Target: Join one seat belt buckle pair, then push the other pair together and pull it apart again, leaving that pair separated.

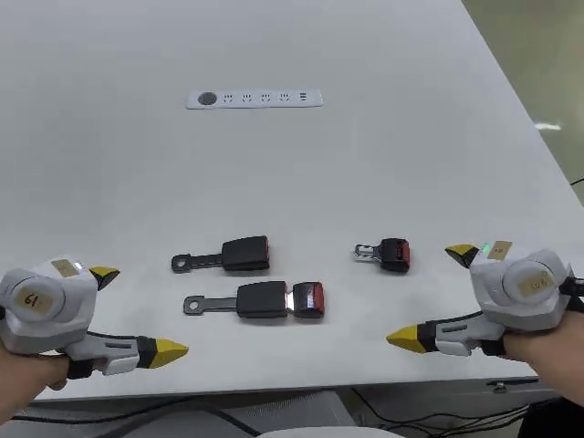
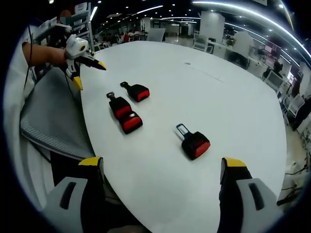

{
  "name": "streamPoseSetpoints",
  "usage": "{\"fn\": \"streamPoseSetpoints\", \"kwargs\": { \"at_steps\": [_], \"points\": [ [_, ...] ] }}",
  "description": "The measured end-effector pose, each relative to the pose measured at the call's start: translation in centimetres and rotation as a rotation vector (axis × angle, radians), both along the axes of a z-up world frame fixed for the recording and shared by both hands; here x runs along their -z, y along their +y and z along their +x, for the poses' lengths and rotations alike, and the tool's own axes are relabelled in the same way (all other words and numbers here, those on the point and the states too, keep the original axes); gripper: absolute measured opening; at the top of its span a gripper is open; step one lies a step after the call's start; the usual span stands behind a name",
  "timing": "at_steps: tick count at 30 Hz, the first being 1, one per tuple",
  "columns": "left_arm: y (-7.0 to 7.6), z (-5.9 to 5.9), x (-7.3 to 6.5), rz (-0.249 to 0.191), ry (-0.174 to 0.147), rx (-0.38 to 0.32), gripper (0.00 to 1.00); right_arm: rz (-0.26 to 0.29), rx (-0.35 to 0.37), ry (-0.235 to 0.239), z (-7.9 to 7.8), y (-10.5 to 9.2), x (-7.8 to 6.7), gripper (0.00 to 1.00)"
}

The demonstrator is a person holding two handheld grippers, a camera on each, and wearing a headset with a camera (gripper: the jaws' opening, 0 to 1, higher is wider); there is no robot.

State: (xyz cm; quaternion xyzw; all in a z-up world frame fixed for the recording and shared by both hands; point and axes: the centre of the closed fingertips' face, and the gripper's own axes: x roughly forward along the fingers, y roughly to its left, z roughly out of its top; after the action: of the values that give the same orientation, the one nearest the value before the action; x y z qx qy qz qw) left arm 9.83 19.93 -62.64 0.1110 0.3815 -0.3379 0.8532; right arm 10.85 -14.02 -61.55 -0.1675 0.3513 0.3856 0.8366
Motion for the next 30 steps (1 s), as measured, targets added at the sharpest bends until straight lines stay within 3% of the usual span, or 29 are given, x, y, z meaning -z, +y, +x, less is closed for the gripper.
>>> {"fn": "streamPoseSetpoints", "kwargs": {
  "at_steps": [4,8,10,13,21,30],
  "points": [
    [0.5,-0.3,-0.4,-0.006,-0.011,-0.001,1.00,-0.012,-0.003,-0.007,0.0,-0.4,0.2,1.00],
    [-0.2,-0.4,-0.8,-0.017,-0.022,0.019,1.00,-0.003,0.011,0.000,-0.5,-0.7,-0.3,1.00],
    [-0.4,-0.7,-0.6,-0.028,-0.006,0.038,1.00,0.011,0.036,0.004,-0.4,-1.2,-0.1,1.00],
    [-0.8,-0.8,-0.7,-0.039,-0.012,0.040,1.00,0.031,0.062,0.017,-0.6,-1.5,0.0,1.00],
    [-1.7,-0.4,-1.0,-0.047,-0.019,0.033,1.00,0.046,0.060,0.017,-0.3,-0.2,0.1,1.00],
    [-1.6,0.2,-1.3,-0.053,-0.032,0.018,1.00,0.040,0.034,0.003,0.3,1.5,-0.7,1.00]
  ]
}}
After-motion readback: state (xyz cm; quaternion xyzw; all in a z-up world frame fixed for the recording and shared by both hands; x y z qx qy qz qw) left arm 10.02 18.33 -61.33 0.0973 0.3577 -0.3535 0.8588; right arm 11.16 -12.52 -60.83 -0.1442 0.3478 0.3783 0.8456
